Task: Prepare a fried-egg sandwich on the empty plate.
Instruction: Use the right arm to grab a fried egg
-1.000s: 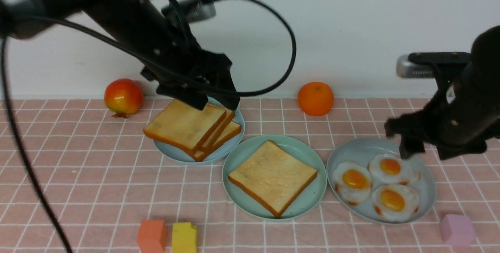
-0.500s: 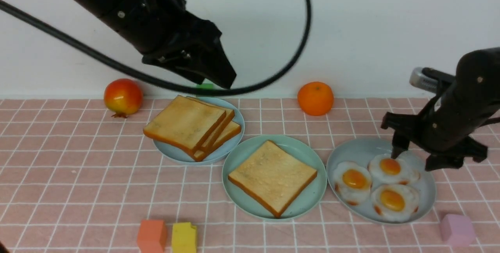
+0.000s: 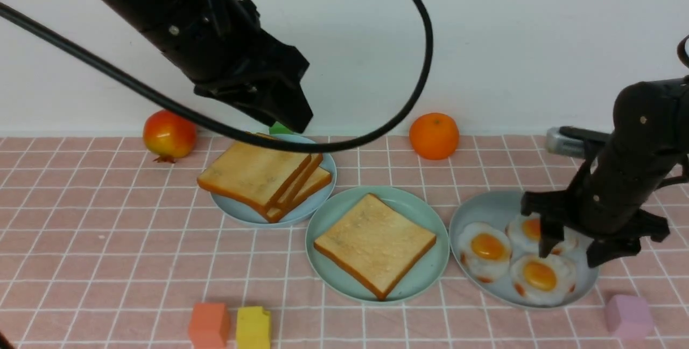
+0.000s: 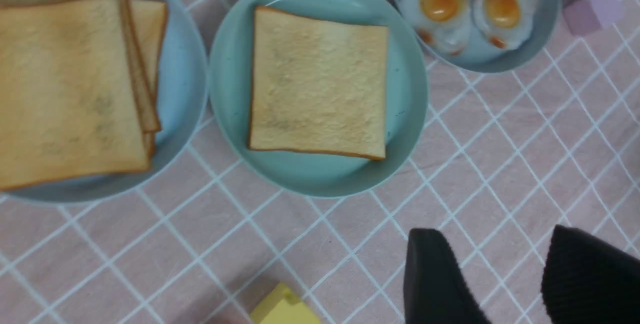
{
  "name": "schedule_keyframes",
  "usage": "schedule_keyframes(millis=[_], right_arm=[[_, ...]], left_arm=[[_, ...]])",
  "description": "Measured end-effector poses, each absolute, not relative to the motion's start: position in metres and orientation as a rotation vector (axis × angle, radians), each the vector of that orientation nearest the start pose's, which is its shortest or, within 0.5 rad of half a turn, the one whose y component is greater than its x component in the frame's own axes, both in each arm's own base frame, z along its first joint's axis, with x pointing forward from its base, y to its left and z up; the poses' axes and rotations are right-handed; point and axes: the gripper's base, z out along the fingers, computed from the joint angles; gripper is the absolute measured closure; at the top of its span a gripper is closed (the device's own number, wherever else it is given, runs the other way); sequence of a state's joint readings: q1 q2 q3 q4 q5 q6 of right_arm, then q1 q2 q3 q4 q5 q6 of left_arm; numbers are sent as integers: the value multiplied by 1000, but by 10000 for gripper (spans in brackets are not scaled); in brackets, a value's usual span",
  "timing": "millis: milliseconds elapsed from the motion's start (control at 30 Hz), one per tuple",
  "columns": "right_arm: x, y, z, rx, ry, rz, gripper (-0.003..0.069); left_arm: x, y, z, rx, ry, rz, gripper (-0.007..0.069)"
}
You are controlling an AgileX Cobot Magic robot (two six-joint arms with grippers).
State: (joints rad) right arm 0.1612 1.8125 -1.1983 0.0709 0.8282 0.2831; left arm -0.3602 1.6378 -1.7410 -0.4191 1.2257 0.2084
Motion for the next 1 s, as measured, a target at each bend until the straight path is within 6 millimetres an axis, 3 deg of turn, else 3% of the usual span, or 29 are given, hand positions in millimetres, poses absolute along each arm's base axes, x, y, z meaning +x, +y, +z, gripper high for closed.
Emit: schedule_keyframes(millis=[167,233,300,533,800,1000], right_arm=[[338,102,192,-71,2937,140,151],[335,110,192,-146,2930,104,151],[333,116,191,-247,2913,17,151],[336,116,181,-346,2907,-111,151],[331,116,177,-320,2967,-98,151],[321,113,160,-335,2969,-93,158]], left_arm=[[292,-146,405,669,2488,-597,297],[288,-143,401,670,2507,-584,300],[285,-141,383,670,2559,-550,300],[291,-139,357,634,2576,-492,300],[292,-139,357,629,2567,-493,300],[291,-140,357,624,2566,-513,300]])
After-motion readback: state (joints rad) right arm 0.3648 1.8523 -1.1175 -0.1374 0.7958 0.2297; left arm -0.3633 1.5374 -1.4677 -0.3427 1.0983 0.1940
